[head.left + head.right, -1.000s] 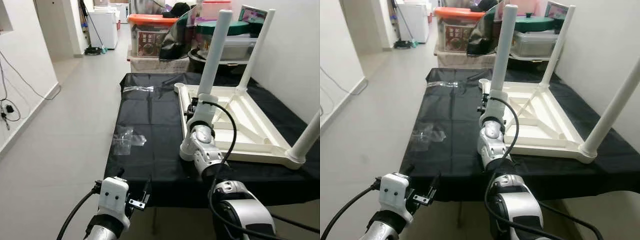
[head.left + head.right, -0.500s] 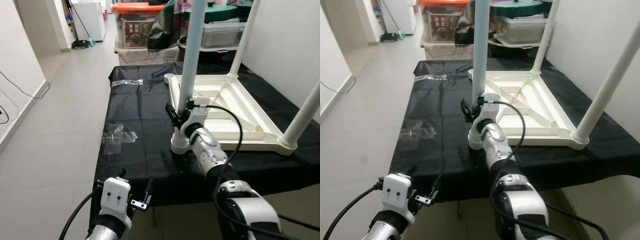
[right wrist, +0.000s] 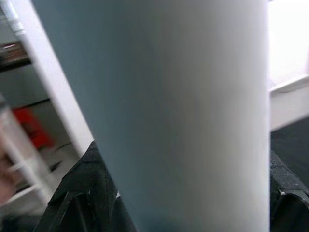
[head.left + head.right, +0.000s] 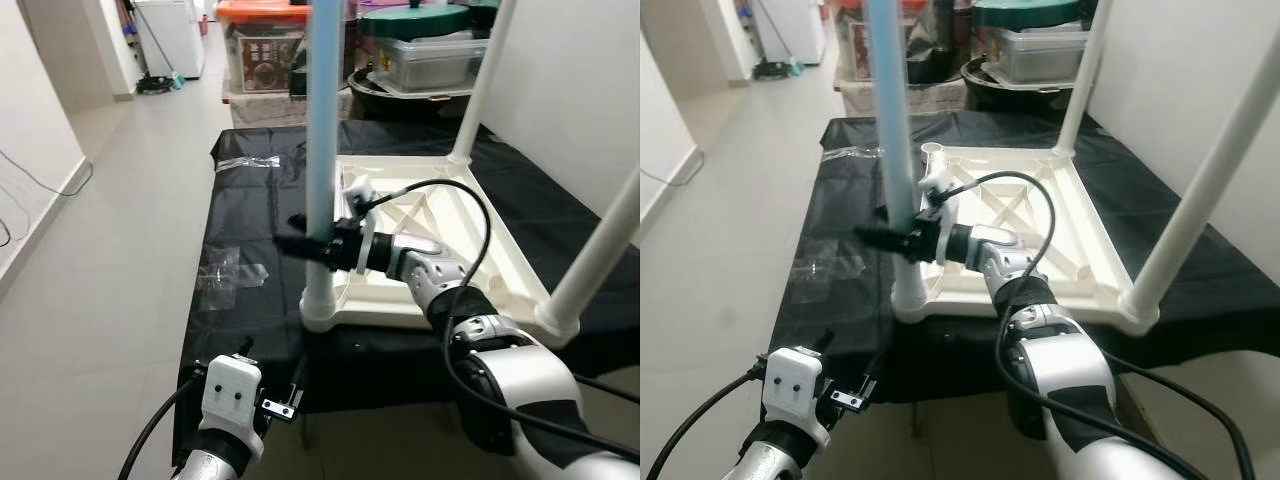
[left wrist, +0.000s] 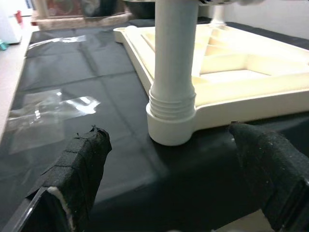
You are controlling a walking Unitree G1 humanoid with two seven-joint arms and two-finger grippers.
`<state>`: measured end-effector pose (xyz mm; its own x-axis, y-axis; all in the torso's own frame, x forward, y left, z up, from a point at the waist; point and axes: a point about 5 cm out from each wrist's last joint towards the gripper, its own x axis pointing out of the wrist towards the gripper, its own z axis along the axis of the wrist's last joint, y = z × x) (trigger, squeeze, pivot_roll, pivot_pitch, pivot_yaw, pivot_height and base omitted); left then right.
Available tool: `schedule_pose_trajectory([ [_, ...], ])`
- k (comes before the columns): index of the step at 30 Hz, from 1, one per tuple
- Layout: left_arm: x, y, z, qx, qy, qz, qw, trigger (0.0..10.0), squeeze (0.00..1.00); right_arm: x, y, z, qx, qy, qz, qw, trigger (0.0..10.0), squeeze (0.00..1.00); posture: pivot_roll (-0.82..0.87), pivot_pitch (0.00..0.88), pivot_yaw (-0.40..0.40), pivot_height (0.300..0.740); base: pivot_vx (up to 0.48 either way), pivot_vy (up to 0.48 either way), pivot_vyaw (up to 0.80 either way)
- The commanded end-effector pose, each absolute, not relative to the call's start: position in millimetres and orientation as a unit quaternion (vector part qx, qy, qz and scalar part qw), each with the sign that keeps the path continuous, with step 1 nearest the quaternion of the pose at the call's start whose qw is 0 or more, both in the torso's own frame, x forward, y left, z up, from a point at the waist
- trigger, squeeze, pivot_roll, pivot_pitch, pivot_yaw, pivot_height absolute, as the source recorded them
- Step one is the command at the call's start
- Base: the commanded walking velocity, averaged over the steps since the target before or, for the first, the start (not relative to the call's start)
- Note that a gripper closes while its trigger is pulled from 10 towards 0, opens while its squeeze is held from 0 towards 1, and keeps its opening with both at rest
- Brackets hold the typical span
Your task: Building children table
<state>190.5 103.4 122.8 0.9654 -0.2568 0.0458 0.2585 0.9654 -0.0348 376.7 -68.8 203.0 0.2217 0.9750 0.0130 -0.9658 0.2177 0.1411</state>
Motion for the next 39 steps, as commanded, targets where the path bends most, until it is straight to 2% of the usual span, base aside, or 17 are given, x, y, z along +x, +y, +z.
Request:
schedule_pose_trajectory([
  [1,188.9,103.1,118.0,-0.021,-0.012,-0.131,0.991,10.0,0.00,370.9,-56.4,202.0,0.056,0.056,0.665,0.743,10.0,0.00,0.12,0.000,-0.030,0.740,0.000,0.000,0.00],
  [3,188.7,103.0,118.2,-0.021,-0.012,-0.131,0.991,10.0,0.00,370.1,-54.7,202.4,0.059,0.059,0.671,0.737,10.0,0.00,0.12,0.000,-0.031,0.740,0.000,0.000,0.00],
  [4,188.8,102.6,118.5,-0.021,-0.012,-0.130,0.991,10.0,0.00,369.4,-52.6,202.3,0.058,0.061,0.676,0.733,5.6,0.00,0.12,0.000,-0.037,0.740,0.000,0.000,0.00],
  [5,188.8,102.6,118.5,-0.021,-0.012,-0.130,0.991,10.0,0.00,369.4,-52.6,202.3,0.058,0.061,0.676,0.733,5.6,0.00,0.12,0.000,-0.037,0.740,0.000,0.000,0.00],
  [6,188.9,102.3,118.6,-0.022,-0.012,-0.130,0.991,10.0,0.00,368.9,-50.9,202.3,0.058,0.062,0.679,0.730,1.3,0.00,0.12,0.000,-0.037,0.740,0.000,0.000,0.00],
  [7,189.1,101.9,118.8,-0.023,-0.013,-0.129,0.991,10.0,0.00,368.6,-49.6,201.5,0.053,0.062,0.679,0.730,0.0,0.00,0.12,0.000,-0.040,0.740,0.000,0.000,0.00],
  [11,189.5,101.4,119.1,-0.023,-0.014,-0.129,0.991,10.0,0.00,370.4,-48.9,200.2,0.046,0.060,0.665,0.743,0.0,0.00,0.11,0.000,-0.041,0.740,0.000,0.000,0.00],
  [14,190.1,101.3,119.1,-0.025,-0.014,-0.128,0.991,10.0,0.00,380.2,-50.6,200.1,0.048,0.037,0.584,0.809,0.0,0.00,0.11,0.000,-0.037,0.740,0.000,0.000,0.00],
  [15,190.1,101.3,119.1,-0.025,-0.014,-0.128,0.991,10.0,0.00,380.2,-50.6,200.1,0.048,0.037,0.584,0.809,0.0,0.00,0.11,0.000,-0.037,0.740,0.000,0.000,0.00],
  [16,190.4,101.4,119.1,-0.024,-0.014,-0.129,0.991,10.0,0.00,385.3,-53.5,199.8,0.051,0.025,0.535,0.843,0.0,0.00,0.10,0.000,-0.031,0.740,0.000,0.000,0.00],
  [17,191.2,101.0,119.3,-0.023,-0.014,-0.130,0.991,10.0,0.00,396.0,-65.4,198.9,0.074,0.011,0.420,0.904,0.0,0.00,0.09,0.000,-0.038,0.740,0.000,0.000,0.00],
  [20,191.7,100.6,119.5,-0.022,-0.015,-0.131,0.991,10.0,0.00,400.5,-73.3,197.6,0.097,0.012,0.361,0.927,0.0,0.00,0.09,0.000,-0.038,0.740,0.000,0.000,0.00],
  [21,191.7,102.2,119.1,-0.023,-0.015,-0.129,0.991,10.0,0.00,407.7,-94.3,188.7,0.113,0.027,0.214,0.970,0.0,0.00,0.06,0.000,-0.023,0.740,0.000,0.000,0.00],
  [23,191.6,102.9,118.9,-0.023,-0.014,-0.128,0.991,10.0,0.00,409.4,-103.4,184.8,0.118,0.035,0.152,0.981,0.0,0.00,0.06,0.000,-0.023,0.740,0.000,0.000,0.00],
  [25,191.6,103.1,118.3,-0.023,-0.012,-0.132,0.991,10.0,0.00,407.5,-128.4,173.6,0.102,0.034,0.002,0.994,0.0,0.00,0.05,0.000,-0.010,0.740,0.000,0.000,0.00],
  [29,192.0,103.1,118.2,-0.020,-0.011,-0.135,0.991,10.0,0.00,400.5,-141.1,160.1,0.110,0.046,-0.111,0.987,0.0,0.00,0.05,0.000,-0.012,0.740,0.000,0.000,0.00],
  [39,192.4,103.7,118.2,-0.018,-0.011,-0.133,0.991,10.0,0.00,394.7,-113.4,152.7,0.118,0.063,-0.132,0.982,0.0,0.00,0.06,0.000,-0.014,0.740,0.000,0.000,0.00],
])
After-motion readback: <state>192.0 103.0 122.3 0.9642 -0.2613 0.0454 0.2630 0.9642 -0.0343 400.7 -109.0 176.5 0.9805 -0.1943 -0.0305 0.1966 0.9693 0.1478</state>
